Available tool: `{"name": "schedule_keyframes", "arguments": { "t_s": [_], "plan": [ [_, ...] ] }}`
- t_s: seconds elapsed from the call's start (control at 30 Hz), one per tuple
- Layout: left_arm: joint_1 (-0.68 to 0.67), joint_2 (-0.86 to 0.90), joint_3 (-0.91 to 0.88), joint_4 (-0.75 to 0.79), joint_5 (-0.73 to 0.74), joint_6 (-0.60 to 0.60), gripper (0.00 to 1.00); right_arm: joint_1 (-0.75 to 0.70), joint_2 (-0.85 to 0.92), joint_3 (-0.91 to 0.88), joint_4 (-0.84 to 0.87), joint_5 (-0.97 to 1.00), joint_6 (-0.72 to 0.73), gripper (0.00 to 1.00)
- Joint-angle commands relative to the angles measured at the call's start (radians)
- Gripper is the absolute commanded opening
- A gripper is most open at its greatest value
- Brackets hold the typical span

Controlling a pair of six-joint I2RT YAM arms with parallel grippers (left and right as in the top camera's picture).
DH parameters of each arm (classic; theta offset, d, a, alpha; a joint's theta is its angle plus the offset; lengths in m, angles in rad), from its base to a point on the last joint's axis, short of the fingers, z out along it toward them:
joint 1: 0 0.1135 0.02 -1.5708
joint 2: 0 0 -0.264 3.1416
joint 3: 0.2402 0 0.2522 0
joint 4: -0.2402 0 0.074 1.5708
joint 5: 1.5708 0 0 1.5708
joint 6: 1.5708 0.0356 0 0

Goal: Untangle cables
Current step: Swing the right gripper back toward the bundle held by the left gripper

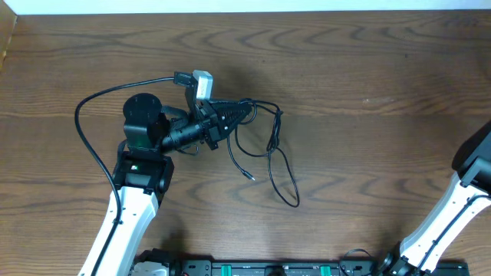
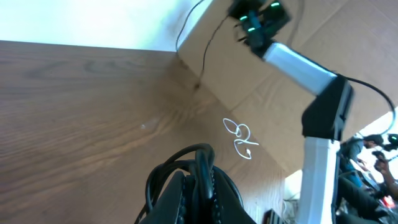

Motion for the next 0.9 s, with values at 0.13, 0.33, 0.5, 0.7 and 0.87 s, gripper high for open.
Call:
{"name": "schedule_keyframes", "arguments": {
  "t_s": [0.13,0.33,0.5,0.7,0.87],
  "plan": [
    [0.003,-0.001,0.027,0.003,-0.056,-0.001,0.08,-0.040,0.114,0.064,-0.077,0.063,-0.074,0.01],
    [0.003,-0.001,0.027,0.002,-0.056,-0.005,0.08,-0.053,0.297,0.064,-0.269,0.332,-0.073,0.01],
    [0.003,-0.001,0.027,0.002,-0.056,-0.005,0.08,-0.057,0.369,0.063,-0.564,0.181,-0.024,0.66],
    [0.003,-0.001,0.027,0.002,-0.056,-0.005,0.08,-0.037,0.315,0.066,-0.739,0.000,0.043,0.99],
    [0.003,-0.001,0.027,0.002,-0.056,-0.005,0.08,-0.006,0.110,0.066,-0.766,-0.179,0.103,0.99]
  ]
}}
